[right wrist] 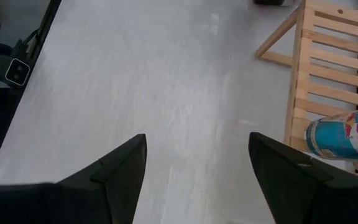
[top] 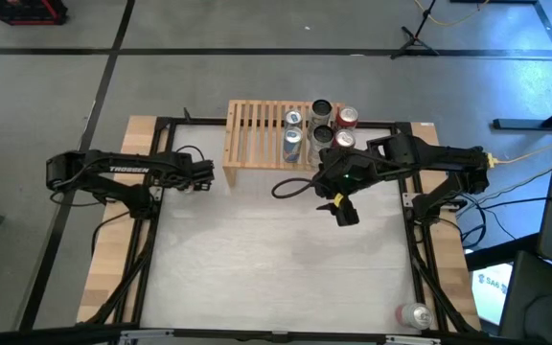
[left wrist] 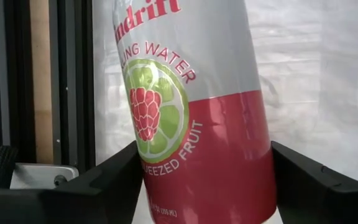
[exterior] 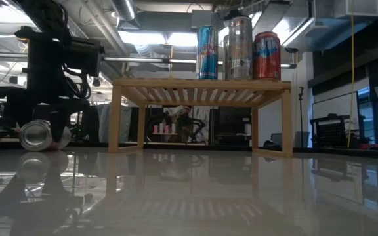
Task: Place canned beverage on shelf
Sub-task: Put the top pink soda can on the shelf
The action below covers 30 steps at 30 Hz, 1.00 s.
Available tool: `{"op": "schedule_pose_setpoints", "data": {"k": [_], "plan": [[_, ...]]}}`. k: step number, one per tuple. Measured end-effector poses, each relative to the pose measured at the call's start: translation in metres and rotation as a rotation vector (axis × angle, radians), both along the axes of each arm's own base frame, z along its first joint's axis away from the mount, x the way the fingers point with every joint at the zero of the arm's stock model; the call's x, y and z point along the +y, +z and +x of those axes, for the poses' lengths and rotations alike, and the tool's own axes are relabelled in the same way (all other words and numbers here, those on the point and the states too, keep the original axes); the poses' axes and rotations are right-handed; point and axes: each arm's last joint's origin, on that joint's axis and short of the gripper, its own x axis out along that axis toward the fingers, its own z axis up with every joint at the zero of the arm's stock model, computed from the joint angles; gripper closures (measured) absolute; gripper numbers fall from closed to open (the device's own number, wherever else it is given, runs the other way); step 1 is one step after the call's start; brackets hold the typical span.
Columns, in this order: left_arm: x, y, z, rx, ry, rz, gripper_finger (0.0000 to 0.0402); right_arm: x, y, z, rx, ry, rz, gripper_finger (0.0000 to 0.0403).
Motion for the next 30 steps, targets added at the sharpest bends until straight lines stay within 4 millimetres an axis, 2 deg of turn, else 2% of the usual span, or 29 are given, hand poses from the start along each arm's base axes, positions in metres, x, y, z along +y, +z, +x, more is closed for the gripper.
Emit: {"op": "schedule_pose_setpoints", "data": {"k": [9,15,22,30], "plan": [[-0.001,0.001,0.000,-0.004,-0.002,-0.017,0.0130,0.000,-0.001,-0.001,0.013,0.000,-0.002,0.0130],[-0.010,0.016,0.005,-0.066,-0.054,-0.032,0.0130,0.000,-0.001,-0.002,0.021,-0.008,0.002,0.0130],[-0.019,0.052,0.002,-0.147,-0.119,0.069,0.0131,0.000,-0.001,-0.002,0.027,-0.030,0.018,0.0130],[-0.033,0.118,-0.001,-0.335,-0.344,0.211,0.0131,0.000,-0.001,-0.001,0.015,-0.041,0.025,0.0130]]}}
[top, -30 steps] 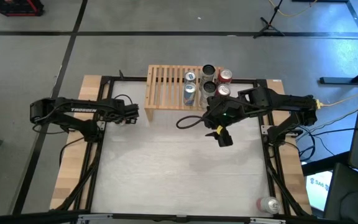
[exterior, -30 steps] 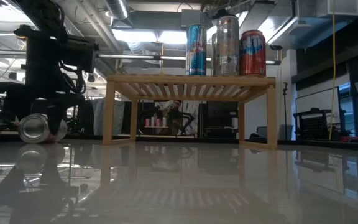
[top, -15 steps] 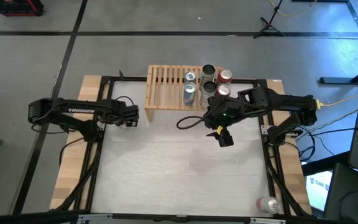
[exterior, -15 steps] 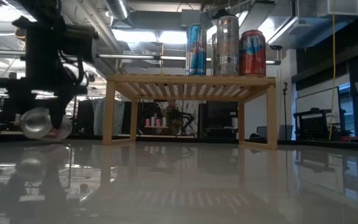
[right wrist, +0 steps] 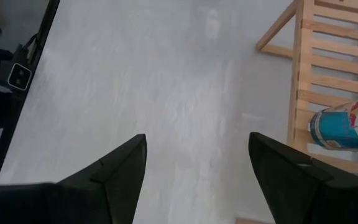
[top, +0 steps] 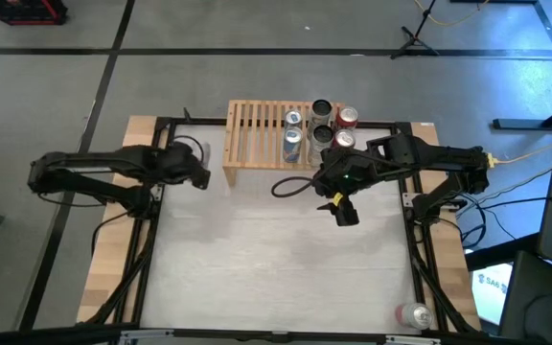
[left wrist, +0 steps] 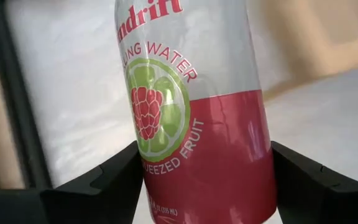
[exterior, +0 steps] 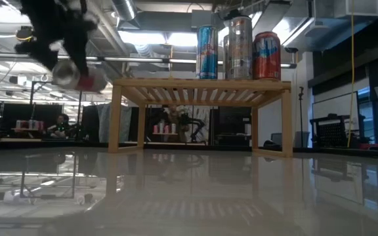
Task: Place canned beverage on shelf
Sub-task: Put the top pink soda can on the shelf
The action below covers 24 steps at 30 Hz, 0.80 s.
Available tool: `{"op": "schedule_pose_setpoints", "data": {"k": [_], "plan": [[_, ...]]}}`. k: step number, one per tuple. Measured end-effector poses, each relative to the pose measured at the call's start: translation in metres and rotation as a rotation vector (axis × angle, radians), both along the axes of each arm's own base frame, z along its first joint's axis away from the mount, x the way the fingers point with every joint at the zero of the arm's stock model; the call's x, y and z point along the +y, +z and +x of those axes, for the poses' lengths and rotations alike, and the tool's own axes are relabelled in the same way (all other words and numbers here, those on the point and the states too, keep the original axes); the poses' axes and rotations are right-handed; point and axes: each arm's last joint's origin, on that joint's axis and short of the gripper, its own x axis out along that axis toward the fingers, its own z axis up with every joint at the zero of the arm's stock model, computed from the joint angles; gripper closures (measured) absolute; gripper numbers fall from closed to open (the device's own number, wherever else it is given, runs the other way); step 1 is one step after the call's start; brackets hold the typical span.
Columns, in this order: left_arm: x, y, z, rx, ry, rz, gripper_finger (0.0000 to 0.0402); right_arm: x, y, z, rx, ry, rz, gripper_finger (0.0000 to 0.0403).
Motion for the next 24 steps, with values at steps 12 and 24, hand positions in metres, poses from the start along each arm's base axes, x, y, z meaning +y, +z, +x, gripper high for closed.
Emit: {"op": "schedule_pose_setpoints", "data": {"k": [12,24], "plan": [[-0.033,0.060,-0.002,-0.149,-0.345,0.191,0.0131,0.001,0.008,0.010,-0.110,-0.181,0.156,0.0130],[-0.081,0.088,0.012,-0.407,-0.715,0.456,0.0132,0.007,0.018,0.067,-0.477,-0.341,0.419,0.0130]]}}
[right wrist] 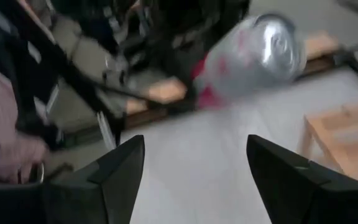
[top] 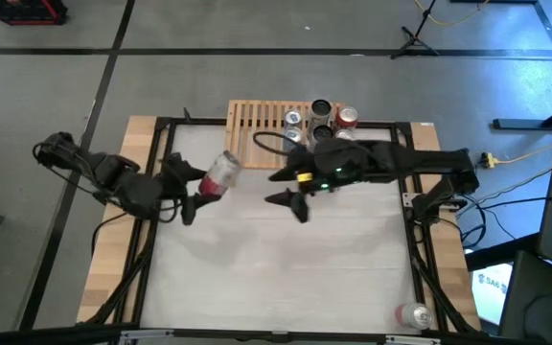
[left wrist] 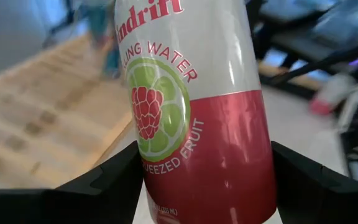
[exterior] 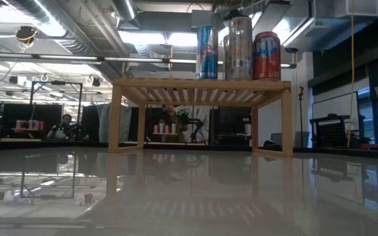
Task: Place canned beverage on shelf
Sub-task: Put the top pink soda can on the shelf
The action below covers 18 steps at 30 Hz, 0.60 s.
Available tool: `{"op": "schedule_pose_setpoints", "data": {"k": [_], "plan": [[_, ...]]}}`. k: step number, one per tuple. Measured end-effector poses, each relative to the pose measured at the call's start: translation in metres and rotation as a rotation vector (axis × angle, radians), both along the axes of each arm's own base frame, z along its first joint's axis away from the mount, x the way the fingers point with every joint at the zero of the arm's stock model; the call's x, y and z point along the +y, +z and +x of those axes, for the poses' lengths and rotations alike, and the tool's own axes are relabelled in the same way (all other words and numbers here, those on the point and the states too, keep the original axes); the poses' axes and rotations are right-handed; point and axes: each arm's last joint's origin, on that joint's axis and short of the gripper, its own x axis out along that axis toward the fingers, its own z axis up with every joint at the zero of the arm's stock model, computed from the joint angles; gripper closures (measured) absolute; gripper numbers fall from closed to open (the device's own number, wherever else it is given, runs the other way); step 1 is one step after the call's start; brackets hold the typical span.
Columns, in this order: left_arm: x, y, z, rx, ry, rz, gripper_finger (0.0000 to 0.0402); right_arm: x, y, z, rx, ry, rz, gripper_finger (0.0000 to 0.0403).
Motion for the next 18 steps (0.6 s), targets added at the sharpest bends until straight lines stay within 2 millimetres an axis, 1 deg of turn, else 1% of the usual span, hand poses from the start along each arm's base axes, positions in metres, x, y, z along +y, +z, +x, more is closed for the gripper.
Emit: {"op": "schedule_pose_setpoints", "data": {"k": [1,5,7,12,18], "plan": [[-0.003,0.003,0.001,-0.027,-0.020,0.015,0.0132,0.000,-0.001,0.006,-0.031,-0.012,-0.001,0.0130],[-0.016,0.009,0.008,-0.083,-0.075,0.095,0.0132,0.003,-0.017,0.034,-0.073,-0.049,-0.021,0.0130],[-0.019,0.011,0.010,-0.105,-0.083,0.114,0.0133,0.003,-0.023,0.042,-0.076,-0.052,-0.023,0.0130],[-0.024,0.016,0.009,-0.146,-0.118,0.117,0.0133,0.006,-0.035,0.053,-0.058,-0.032,-0.002,0.0130],[-0.026,0.016,0.009,-0.146,-0.134,0.126,0.0133,0.006,-0.029,0.054,-0.113,-0.021,0.004,0.0130]]}}
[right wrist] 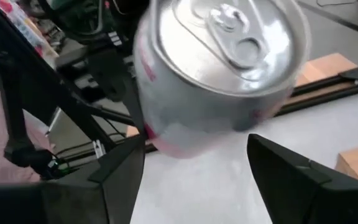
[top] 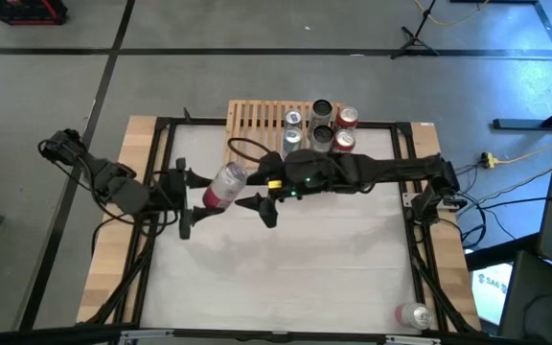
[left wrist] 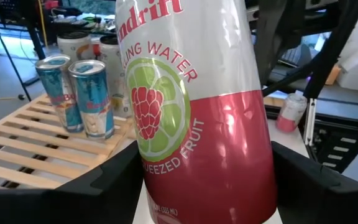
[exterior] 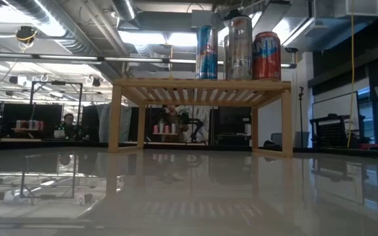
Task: Place canned beverage on shelf
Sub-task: Put the top pink soda can on the shelf
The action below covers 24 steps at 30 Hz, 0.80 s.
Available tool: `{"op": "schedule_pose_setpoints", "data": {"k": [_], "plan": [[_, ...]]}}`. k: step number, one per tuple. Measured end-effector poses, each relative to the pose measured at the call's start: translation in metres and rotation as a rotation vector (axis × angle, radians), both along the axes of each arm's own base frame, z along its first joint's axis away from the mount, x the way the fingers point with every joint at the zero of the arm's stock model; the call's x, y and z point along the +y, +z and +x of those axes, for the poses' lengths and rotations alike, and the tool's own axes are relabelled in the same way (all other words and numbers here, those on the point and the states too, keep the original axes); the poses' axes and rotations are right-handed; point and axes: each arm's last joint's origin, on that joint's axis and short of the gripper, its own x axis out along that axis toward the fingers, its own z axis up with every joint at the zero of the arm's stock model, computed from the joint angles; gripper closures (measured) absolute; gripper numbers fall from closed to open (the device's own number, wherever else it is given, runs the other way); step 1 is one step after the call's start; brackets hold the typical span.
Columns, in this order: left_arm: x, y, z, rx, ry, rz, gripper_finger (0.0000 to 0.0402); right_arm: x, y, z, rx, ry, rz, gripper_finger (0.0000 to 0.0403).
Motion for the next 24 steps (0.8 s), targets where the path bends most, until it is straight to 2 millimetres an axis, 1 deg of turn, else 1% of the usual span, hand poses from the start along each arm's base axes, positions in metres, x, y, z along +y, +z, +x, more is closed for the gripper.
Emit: {"op": "schedule_pose_setpoints", "data": {"k": [4,6,9,12,14,16,18,24], "plan": [[0.000,0.000,0.000,-0.003,0.000,-0.002,0.0133,0.001,0.003,0.001,-0.029,0.051,0.013,0.0124],[0.000,0.000,0.000,-0.003,-0.004,-0.005,0.0133,0.001,0.003,0.001,-0.030,0.029,0.005,0.0110],[0.000,0.000,0.000,-0.001,-0.012,-0.021,0.0133,0.000,0.004,0.001,-0.046,-0.023,-0.021,0.0074],[-0.002,-0.002,0.003,0.005,-0.008,-0.018,0.0133,-0.001,0.010,0.003,-0.113,-0.029,-0.017,0.0029],[-0.005,-0.004,0.007,0.019,-0.010,-0.010,0.0133,-0.001,0.015,0.004,-0.157,-0.046,-0.017,0.0010],[-0.008,-0.009,0.012,0.042,-0.007,0.005,0.0133,-0.003,0.018,0.004,-0.190,-0.100,-0.026,0.0010],[-0.010,-0.012,0.016,0.055,0.015,0.023,0.0133,-0.004,0.019,0.004,-0.199,-0.136,-0.032,0.0020],[-0.009,-0.011,0.018,0.035,0.074,0.057,0.0133,-0.003,0.018,0.004,-0.186,-0.118,-0.028,0.0041]]}}
